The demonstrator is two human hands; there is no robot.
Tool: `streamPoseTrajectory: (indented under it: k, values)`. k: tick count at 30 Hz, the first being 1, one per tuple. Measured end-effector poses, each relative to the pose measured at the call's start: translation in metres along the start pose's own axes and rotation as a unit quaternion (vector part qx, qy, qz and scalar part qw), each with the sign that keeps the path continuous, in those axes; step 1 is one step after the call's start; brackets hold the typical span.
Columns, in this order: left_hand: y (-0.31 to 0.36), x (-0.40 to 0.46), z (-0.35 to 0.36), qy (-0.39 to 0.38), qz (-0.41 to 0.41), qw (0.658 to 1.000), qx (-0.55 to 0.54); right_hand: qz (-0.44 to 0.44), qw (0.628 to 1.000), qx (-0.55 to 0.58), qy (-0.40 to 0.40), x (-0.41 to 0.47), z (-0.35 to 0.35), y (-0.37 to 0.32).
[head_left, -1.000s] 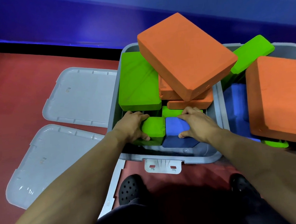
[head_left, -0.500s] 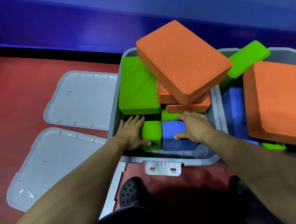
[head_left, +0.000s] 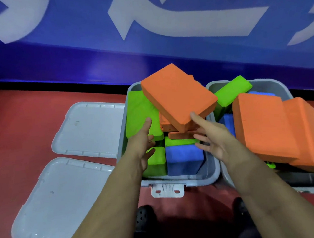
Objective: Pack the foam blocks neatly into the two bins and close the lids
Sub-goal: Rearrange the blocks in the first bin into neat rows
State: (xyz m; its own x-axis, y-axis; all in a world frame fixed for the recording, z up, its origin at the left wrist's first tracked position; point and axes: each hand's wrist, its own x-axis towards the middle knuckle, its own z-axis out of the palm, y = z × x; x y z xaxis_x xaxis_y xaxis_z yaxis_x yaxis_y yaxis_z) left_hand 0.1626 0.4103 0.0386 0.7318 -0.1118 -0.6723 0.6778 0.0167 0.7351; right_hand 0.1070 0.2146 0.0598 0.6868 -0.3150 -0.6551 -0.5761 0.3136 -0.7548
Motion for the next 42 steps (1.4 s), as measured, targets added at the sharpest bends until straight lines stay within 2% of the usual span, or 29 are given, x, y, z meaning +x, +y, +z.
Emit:
streamPoseTrajectory:
  k: [6,10,13,15,18,21,23,26,30,32,34,39,42]
  values:
    - [0.002,-0.001,0.03,-0.022,-0.012,0.999,0.019,0.009,1.0,0.017,0.0,0.012,0.019,-0.007]
    - [0.002,-0.002,0.031,-0.038,-0.016,0.999,0.018,-0.001,0.994,0.111,0.017,0.021,0.029,-0.012]
    - [0.008,-0.008,0.036,-0.077,-0.009,0.997,0.011,-0.014,0.989,0.146,-0.011,0.022,0.039,-0.009]
    - [0.012,-0.014,0.042,-0.086,0.012,0.996,-0.016,-0.026,0.989,0.142,-0.042,0.017,0.052,-0.008]
    - [0.019,-0.018,0.045,-0.039,0.064,0.993,-0.094,-0.049,0.991,0.087,-0.089,0.009,0.067,-0.01]
    - [0.023,-0.016,0.035,-0.001,0.08,0.986,-0.148,-0.047,0.989,0.033,-0.136,0.007,0.066,-0.015]
    - [0.028,-0.012,0.025,0.047,0.079,0.979,-0.18,-0.061,0.995,-0.001,-0.081,0.012,0.06,-0.018]
    - [0.034,-0.007,0.01,0.108,0.08,0.968,-0.213,-0.114,0.987,-0.016,0.108,0.035,0.042,-0.015]
    - [0.039,-0.003,-0.004,0.13,0.079,0.96,-0.237,-0.11,0.971,-0.07,0.202,0.058,0.026,-0.009]
    - [0.042,-0.001,-0.009,0.123,0.083,0.961,-0.233,-0.085,0.963,-0.126,0.221,0.067,0.02,-0.004]
    - [0.043,0.001,-0.014,0.118,0.087,0.961,-0.233,-0.038,0.968,-0.139,0.205,0.074,0.015,0.005]
    - [0.042,0.003,-0.02,0.119,0.078,0.961,-0.238,0.004,0.993,-0.036,0.11,0.077,0.015,0.012]
    - [0.041,0.005,-0.023,0.128,0.064,0.961,-0.239,-0.004,0.993,-0.008,0.114,0.079,0.015,0.01]
